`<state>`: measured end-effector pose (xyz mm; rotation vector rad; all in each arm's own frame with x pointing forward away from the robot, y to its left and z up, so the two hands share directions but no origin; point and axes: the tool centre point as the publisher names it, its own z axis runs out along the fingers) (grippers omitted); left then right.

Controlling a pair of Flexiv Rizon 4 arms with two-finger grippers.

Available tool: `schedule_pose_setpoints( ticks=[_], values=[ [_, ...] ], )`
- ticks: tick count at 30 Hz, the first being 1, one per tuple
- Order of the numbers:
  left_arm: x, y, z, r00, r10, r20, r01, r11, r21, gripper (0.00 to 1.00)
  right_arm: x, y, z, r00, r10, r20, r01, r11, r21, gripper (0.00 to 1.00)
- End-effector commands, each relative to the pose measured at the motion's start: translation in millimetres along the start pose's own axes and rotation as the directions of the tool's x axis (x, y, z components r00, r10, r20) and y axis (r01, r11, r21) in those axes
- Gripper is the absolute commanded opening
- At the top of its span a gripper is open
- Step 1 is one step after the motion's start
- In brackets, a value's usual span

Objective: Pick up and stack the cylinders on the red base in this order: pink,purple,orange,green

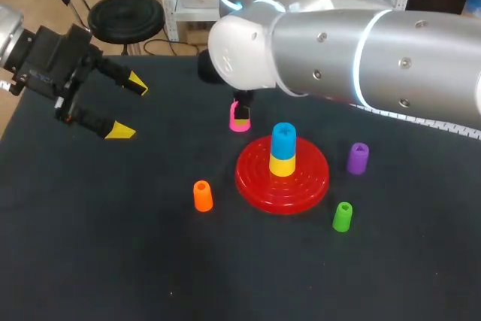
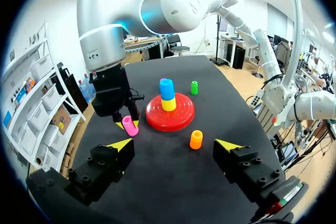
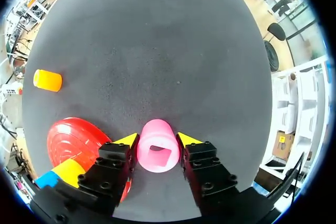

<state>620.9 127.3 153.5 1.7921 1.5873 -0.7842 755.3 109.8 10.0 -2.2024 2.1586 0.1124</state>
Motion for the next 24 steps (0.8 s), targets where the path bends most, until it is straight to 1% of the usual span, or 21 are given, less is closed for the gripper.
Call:
schedule_pose_setpoints(
  ticks=[1, 4, 5, 10, 13, 15, 24],
  values=[
    [0.9, -1.4, 0, 1.0, 0.003, 0.002, -0.003, 1.0, -0.004, 1.0, 2, 7, -15, 1.0, 0.003, -0.007, -0.003, 1.0, 0.023, 0.0],
    [0.9, -1.4, 0, 1.0, 0.003, 0.002, -0.003, 1.0, -0.004, 1.0, 3, 8, -27, 1.0, 0.001, -0.013, -0.001, 0.999, 0.035, 0.0],
    [0.9, -1.4, 0, 1.0, 0.003, 0.002, -0.003, 1.0, -0.004, 1.0, 3, 9, -30, 1.0, 0.002, -0.027, -0.001, 0.999, 0.045, 0.0],
    [0.9, -1.4, 0, 1.0, 0.003, 0.002, -0.003, 1.0, -0.004, 1.0, 8, 10, -61, 0.999, 0.017, -0.04, -0.014, 0.996, 0.088, 0.0],
    [0.9, -1.4, 0, 1.0, 0.003, 0.002, -0.003, 1.0, -0.004, 1.0, 8, 14, -77, 0.999, 0.019, -0.038, -0.015, 0.995, 0.101, 0.0],
    [0.9, -1.4, 0, 1.0, 0.003, 0.002, -0.003, 1.0, -0.004, 1.0, 10, 17, -87, 0.998, 0.03, -0.052, -0.023, 0.993, 0.118, 0.0],
    [0.9, -1.4, 0, 1.0, 0.003, 0.002, -0.003, 1.0, -0.004, 1.0, 23, 30, -133, 0.996, 0.066, -0.056, -0.055, 0.982, 0.179, 0.0]
  ],
)
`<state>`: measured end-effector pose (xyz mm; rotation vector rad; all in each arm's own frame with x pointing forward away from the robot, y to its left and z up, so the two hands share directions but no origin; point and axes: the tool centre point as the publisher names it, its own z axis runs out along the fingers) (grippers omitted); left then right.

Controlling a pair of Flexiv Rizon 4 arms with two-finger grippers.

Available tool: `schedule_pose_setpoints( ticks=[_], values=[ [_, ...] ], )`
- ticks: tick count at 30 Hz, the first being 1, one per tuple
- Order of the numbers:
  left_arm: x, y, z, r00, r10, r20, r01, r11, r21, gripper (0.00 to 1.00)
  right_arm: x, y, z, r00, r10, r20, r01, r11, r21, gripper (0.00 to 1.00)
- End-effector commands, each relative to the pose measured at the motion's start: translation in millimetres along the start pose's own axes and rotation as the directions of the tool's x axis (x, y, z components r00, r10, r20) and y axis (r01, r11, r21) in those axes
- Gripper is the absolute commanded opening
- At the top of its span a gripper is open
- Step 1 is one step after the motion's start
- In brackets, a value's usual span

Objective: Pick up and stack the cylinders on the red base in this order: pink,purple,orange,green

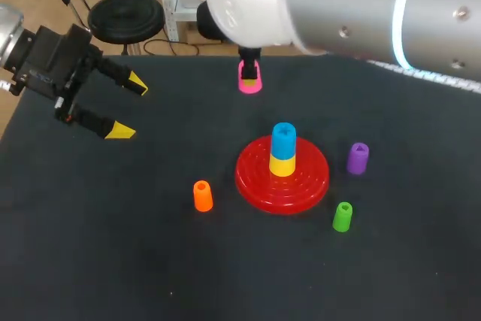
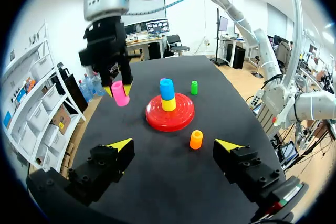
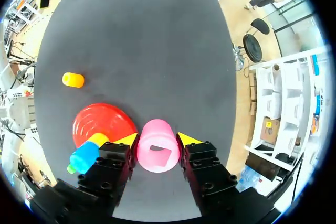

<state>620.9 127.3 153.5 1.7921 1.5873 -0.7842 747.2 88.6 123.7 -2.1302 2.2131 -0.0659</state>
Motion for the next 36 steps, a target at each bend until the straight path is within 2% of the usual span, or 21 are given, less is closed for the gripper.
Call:
schedule_pose_setpoints(
  ticks=[1, 9, 25, 36],
  values=[
    [0.9, -1.4, 0, 1.0, 0.003, 0.002, -0.003, 1.0, -0.004, 1.0, 16, 20, -24, 1.0, 0.013, 0.019, -0.014, 0.995, 0.094, 0.0],
    [0.9, -1.4, 0, 1.0, 0.003, 0.002, -0.003, 1.0, -0.004, 1.0, 29, 39, -34, 0.999, 0.036, 0.037, -0.039, 0.996, 0.083, 0.0],
    [0.9, -1.4, 0, 1.0, 0.003, 0.002, -0.003, 1.0, -0.004, 1.0, 42, 78, -31, 0.996, 0.085, 0.005, -0.085, 0.995, 0.06, 0.0],
    [0.9, -1.4, 0, 1.0, 0.003, 0.002, -0.003, 1.0, -0.004, 1.0, 54, 93, -23, 0.992, 0.122, 0.02, -0.123, 0.991, 0.043, 0.0]
  ],
)
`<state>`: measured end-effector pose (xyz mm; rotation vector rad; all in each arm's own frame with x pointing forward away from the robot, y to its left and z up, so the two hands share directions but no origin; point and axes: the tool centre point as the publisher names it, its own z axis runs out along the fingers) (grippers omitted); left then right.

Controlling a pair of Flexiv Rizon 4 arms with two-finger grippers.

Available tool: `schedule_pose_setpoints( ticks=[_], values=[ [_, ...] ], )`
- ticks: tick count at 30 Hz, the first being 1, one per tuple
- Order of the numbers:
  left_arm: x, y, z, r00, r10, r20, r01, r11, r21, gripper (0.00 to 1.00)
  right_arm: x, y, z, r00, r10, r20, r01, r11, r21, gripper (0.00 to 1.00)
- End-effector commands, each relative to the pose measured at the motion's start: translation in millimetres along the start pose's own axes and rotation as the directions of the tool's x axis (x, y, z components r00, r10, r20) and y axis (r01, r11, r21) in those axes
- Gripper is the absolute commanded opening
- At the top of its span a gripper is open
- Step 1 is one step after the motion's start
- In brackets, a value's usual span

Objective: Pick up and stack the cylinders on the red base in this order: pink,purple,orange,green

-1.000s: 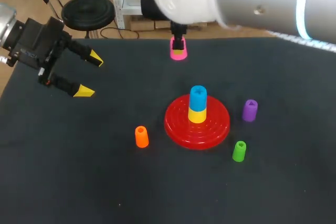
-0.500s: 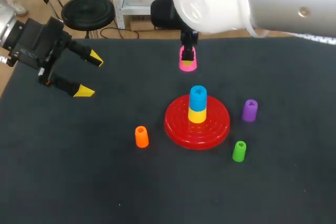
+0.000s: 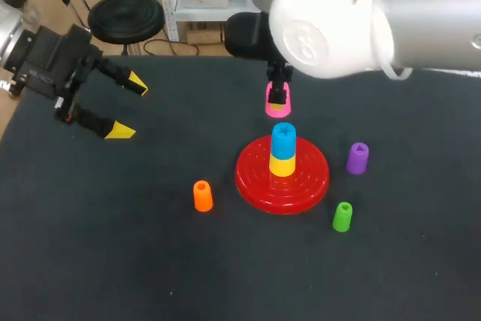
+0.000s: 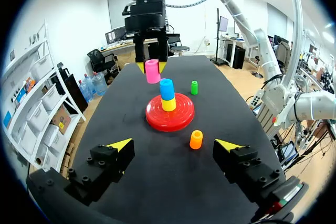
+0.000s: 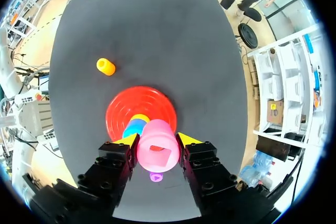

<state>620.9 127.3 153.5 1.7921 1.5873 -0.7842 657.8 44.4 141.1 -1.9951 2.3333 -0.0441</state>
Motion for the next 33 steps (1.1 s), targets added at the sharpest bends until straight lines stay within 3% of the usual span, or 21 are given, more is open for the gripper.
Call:
schedule_pose_setpoints(
  ticks=[1, 33],
  values=[
    [0.9, -1.4, 0, 1.0, 0.003, 0.002, -0.003, 1.0, -0.004, 1.0, 8, 6, 3, 1.0, 0.004, 0.014, -0.005, 0.999, 0.049, 0.0],
    [0.9, -1.4, 0, 1.0, 0.003, 0.002, -0.003, 1.0, -0.004, 1.0, 12, 19, 13, 1.0, 0.006, 0.008, -0.006, 1.0, -0.001, 0.0]
  ],
)
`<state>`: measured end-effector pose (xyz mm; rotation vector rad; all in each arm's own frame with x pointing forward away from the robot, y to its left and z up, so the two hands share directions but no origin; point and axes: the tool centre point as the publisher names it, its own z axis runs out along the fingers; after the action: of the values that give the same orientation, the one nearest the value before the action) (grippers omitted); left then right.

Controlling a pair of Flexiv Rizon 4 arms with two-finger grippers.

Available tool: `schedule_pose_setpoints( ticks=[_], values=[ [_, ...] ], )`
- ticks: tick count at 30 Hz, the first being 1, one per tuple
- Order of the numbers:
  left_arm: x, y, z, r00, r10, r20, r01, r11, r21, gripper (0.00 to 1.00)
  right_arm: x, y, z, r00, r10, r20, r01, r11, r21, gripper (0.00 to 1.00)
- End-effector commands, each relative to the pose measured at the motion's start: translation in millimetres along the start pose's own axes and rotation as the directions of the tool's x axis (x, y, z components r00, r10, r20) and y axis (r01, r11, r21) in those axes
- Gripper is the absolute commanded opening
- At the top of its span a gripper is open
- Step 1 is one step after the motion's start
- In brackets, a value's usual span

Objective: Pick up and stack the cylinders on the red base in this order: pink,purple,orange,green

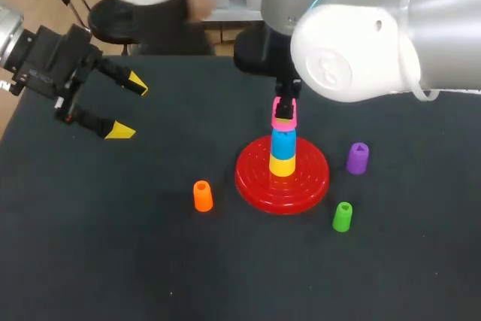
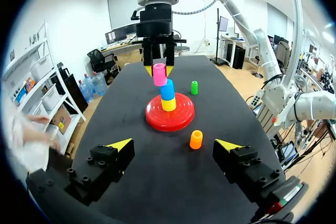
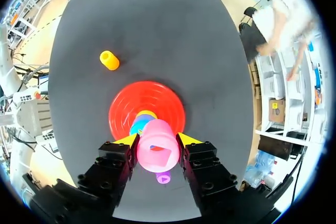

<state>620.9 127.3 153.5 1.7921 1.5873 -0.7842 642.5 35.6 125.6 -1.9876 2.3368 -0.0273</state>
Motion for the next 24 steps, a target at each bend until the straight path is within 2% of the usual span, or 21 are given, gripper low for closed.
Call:
schedule_pose_setpoints(
  ticks=[1, 24],
  values=[
    [0.9, -1.4, 0, 1.0, 0.003, 0.002, -0.003, 1.0, -0.004, 1.0, 1, 5, -2, 1.0, 0.001, -0.001, -0.001, 1.0, 0.008, 0.0],
    [0.9, -1.4, 0, 1.0, 0.003, 0.002, -0.003, 1.0, -0.004, 1.0, 4, 7, 7, 1.0, 0.005, 0.012, -0.005, 1.0, -0.024, 0.0]
  ],
)
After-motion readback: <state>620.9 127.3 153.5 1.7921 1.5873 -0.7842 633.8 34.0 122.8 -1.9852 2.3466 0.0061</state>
